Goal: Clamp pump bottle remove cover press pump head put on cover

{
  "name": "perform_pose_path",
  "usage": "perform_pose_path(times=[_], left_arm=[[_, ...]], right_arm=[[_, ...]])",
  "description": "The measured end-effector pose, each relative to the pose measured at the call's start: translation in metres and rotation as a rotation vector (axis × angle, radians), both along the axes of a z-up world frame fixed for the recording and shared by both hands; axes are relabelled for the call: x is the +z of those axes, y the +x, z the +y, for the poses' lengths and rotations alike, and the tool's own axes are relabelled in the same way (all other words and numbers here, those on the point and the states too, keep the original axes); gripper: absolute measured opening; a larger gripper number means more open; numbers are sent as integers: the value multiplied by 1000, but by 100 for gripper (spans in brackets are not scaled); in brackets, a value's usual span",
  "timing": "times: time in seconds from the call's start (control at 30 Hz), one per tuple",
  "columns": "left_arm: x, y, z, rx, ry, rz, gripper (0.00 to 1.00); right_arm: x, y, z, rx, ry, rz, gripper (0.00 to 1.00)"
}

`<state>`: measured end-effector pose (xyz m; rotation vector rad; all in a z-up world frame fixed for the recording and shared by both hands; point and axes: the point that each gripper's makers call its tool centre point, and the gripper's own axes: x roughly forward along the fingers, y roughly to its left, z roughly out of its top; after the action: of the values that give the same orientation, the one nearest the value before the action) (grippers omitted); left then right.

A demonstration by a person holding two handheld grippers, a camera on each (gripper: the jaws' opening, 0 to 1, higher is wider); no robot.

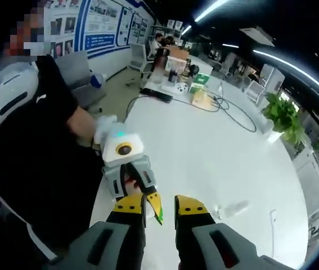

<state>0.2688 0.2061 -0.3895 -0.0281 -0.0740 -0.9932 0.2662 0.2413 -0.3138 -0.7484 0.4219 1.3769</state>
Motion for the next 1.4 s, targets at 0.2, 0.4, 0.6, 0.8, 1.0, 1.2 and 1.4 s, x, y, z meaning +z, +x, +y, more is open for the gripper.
perform_pose_path(times=[0.2,0.4,0.6,0.8,1.0,1.2,1.4], left_arm=[[0,0,0,1,0,0,14],[0,0,0,2,0,2,14],[0,0,1,4,0,1,14],[0,1,1,4,2,0,14],[0,0,1,5,2,0,14],[0,0,1,6,2,0,14],[0,0,0,5,3,-2,14]], right_arm=[[4,-5,-6,-32,118,-28,16],[18,0,-12,-147,269,-67,17],[22,3,-18,-224,353,-174,17],[15,10,-34,-340,448,-188,16],[14,13,-53,-455,557,-161,18],[30,8,-70,-548,719,-209,19],[26,3,-86,-627,749,-242,21]])
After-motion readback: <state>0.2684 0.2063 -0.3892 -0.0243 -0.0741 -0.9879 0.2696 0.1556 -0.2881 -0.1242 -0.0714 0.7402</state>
